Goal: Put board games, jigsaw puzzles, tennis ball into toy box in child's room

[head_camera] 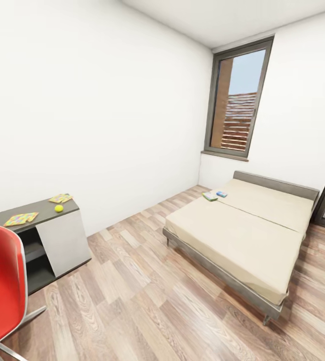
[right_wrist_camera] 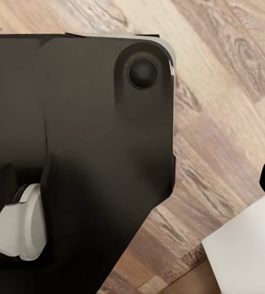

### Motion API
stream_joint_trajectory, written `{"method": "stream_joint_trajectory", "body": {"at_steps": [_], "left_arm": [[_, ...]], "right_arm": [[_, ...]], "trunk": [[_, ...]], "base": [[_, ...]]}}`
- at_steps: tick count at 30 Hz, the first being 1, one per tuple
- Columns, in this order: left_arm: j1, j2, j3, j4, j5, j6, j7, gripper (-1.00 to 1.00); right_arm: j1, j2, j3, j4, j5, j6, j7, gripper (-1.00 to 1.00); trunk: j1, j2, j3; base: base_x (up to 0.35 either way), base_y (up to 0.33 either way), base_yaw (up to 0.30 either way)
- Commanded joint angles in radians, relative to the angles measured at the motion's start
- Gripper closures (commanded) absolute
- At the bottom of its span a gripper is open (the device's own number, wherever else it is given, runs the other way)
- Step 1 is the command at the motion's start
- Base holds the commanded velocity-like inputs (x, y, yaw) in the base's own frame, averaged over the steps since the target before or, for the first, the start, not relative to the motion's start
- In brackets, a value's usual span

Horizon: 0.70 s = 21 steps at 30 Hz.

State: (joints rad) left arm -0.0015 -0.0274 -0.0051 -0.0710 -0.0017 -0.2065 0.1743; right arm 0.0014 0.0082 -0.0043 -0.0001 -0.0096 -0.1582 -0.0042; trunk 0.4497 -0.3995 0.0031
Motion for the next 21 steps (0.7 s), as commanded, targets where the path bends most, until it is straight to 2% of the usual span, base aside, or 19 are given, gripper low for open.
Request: {"method": "stream_joint_trajectory", "body": {"at_steps": [1,5,8,12,13,17,19,21], "left_arm": [[0.0,0.0,0.0,-0.025,0.0,0.001,0.004,-1.0],[-0.001,0.0,0.002,-0.086,0.001,0.012,0.004,-1.0],[-0.004,0.0,0.003,-0.135,0.003,0.051,0.004,-1.0],[-0.033,-0.001,0.005,-0.169,0.006,0.164,0.002,-1.0],[-0.06,0.0,0.005,-0.179,0.007,0.222,0.001,-1.0],[-0.127,0.0,0.006,-0.195,0.007,0.332,-0.002,-1.0],[-0.18,0.0,0.007,-0.202,0.008,0.394,-0.003,-1.0],[-0.214,-0.001,0.007,-0.204,0.009,0.422,-0.004,-1.0]], "right_arm": [[0.0,0.001,-0.001,-0.001,-0.001,-0.003,0.0,-1.0],[0.0,0.006,-0.002,-0.014,-0.001,-0.004,0.0,-1.0],[-0.001,0.012,-0.001,-0.049,-0.002,-0.002,0.0,-1.0],[-0.001,0.02,-0.001,-0.094,-0.002,0.013,0.0,-1.0],[-0.003,0.024,-0.001,-0.108,-0.003,0.024,0.001,-1.0],[-0.024,0.025,-0.002,-0.131,-0.005,0.069,0.001,-1.0],[-0.062,0.024,-0.006,-0.147,-0.012,0.12,0.0,-1.0],[-0.09,0.024,-0.011,-0.155,-0.021,0.155,-0.001,-1.0]], "trunk": [[0.0,-0.001,0.0],[0.0,-0.001,0.0],[0.0,-0.001,0.0],[0.0,-0.001,0.0],[0.0,-0.001,0.0],[0.0,-0.001,0.0],[0.0,-0.001,0.0],[0.0,-0.001,0.0]], "base": [[0.0,0.0,-0.027],[0.0,0.0,-0.016],[0.0,0.0,-0.006],[0.0,0.0,-0.002],[0.0,0.0,0.0],[0.0,0.0,0.0],[0.0,0.0,0.0],[0.0,0.0,0.0]]}}
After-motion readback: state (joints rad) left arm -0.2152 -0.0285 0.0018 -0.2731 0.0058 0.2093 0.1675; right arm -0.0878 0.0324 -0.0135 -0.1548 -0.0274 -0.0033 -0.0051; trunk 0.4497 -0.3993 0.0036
